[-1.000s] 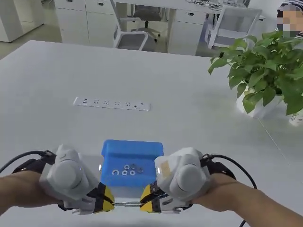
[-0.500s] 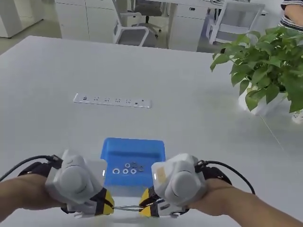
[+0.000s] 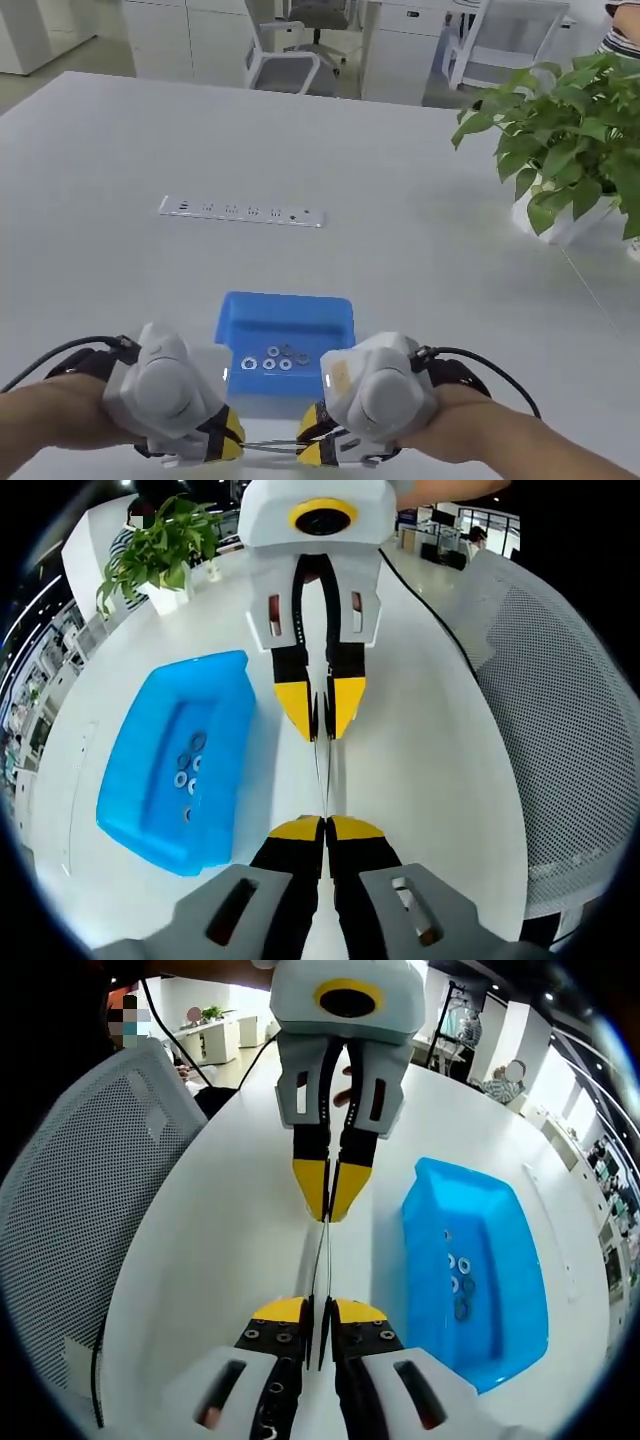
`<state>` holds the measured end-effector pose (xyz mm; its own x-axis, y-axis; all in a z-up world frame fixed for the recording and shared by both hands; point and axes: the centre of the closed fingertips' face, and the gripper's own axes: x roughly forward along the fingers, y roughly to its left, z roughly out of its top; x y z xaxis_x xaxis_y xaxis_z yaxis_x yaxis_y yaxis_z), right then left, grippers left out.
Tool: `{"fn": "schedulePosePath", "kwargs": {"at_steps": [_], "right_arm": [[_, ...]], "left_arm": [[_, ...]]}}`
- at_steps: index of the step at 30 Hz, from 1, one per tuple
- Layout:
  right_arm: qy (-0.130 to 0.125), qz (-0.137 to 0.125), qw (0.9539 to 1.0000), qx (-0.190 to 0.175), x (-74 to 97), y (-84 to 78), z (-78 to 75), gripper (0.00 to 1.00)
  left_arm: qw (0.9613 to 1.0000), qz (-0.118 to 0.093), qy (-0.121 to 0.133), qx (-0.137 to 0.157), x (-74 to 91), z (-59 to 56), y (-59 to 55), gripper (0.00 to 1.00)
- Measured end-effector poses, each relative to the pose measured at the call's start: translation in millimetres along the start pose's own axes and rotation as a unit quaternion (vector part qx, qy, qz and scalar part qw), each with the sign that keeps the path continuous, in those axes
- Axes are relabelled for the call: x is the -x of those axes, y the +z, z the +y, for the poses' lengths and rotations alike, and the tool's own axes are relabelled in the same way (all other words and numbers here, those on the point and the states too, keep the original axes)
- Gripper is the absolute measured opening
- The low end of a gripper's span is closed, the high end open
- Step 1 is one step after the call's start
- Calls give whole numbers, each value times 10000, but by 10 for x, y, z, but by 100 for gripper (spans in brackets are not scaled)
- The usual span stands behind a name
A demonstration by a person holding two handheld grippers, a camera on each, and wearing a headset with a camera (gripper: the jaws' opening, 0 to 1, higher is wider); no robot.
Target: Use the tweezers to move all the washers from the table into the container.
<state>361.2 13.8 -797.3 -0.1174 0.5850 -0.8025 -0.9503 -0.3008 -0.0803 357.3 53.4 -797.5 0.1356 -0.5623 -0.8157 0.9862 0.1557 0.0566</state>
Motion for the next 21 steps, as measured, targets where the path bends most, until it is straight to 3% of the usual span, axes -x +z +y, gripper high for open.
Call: {"fn": "schedulePosePath", "kwargs": {"at_steps": [21], "right_arm": [[61,69,10000,30,-64,-56,29,11]], "left_arm": [[9999,120,-75,-31,-80,-28,-50,6]]}}
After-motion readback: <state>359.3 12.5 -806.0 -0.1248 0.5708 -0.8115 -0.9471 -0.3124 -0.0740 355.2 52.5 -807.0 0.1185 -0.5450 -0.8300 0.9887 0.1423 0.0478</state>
